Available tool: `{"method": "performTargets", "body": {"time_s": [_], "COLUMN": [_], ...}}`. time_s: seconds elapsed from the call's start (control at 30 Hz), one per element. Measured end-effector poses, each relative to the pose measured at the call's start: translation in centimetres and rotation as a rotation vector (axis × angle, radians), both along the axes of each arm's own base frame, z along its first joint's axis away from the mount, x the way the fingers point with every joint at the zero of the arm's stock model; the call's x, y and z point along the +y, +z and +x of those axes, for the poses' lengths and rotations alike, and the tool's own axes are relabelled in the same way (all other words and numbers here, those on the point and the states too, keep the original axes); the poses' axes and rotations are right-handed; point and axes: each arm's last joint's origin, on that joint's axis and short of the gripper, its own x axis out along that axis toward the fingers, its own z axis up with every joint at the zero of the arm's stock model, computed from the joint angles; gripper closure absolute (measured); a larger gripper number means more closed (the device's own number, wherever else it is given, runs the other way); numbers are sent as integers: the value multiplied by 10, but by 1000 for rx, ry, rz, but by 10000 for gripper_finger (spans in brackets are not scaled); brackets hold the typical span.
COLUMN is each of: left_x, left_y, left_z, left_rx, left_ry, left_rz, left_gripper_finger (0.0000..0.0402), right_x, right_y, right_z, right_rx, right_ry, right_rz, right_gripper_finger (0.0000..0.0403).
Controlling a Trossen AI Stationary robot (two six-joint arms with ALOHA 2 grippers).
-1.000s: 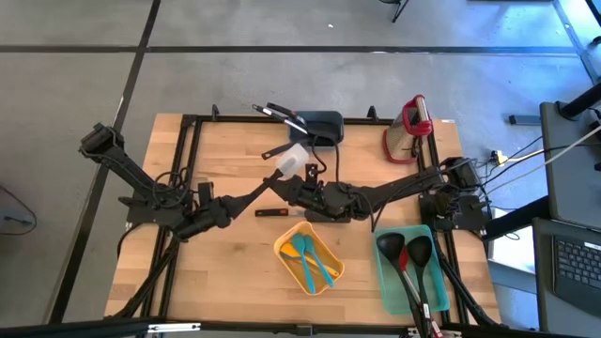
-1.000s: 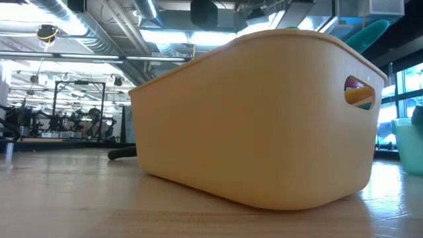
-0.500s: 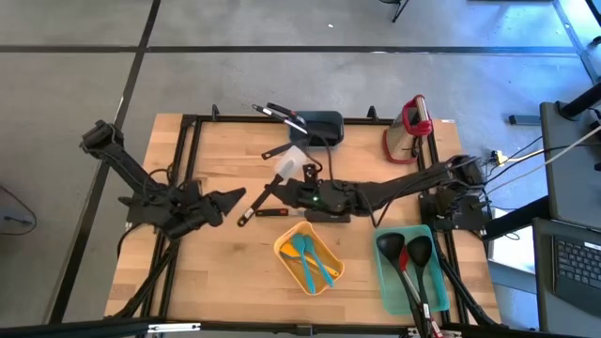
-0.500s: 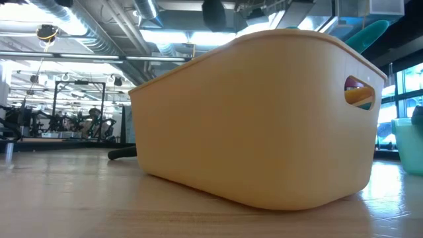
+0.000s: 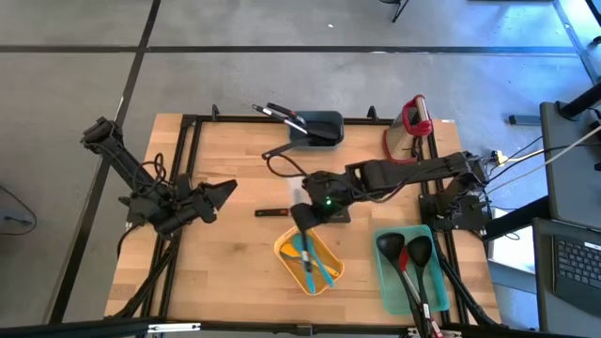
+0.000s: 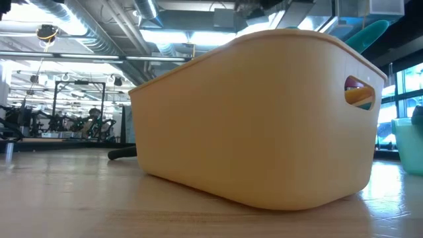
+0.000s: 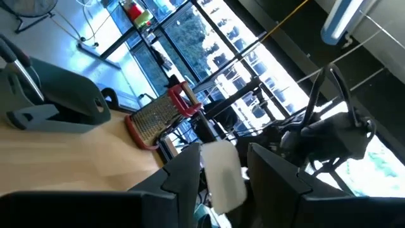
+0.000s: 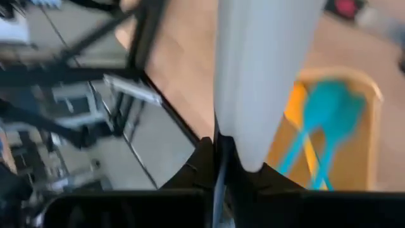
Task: Pick & Place Kitchen Items
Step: Put the small white spatula into the yellow bin
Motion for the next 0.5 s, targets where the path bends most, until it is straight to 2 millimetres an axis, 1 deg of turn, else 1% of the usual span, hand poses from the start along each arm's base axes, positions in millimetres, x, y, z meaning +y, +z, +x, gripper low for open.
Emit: {"method": "performTargets", "body": {"time_s": [0.07,0.23,0.3,0.4,0.5], "left_x": [0,0,0,0,0], "left_y": [0,0,-1,-1,-2], "left_z": [0,0,0,0,0], "left_rx": [1,21,28,35,44], "left_ry": [0,4,7,11,12], "left_rz": [1,28,36,41,50], "left_gripper_finger": [275,275,275,274,274], "right_x": [1,9,14,23,30], "right_y": [5,-1,-5,-16,-25], "right_z": [-6,-16,-18,-20,-24], "right_rx": [57,184,240,348,451], "right_ry": [41,163,221,286,334], "right_rz": [32,144,205,271,316], "right_gripper_finger": [384,384,384,384,384]}}
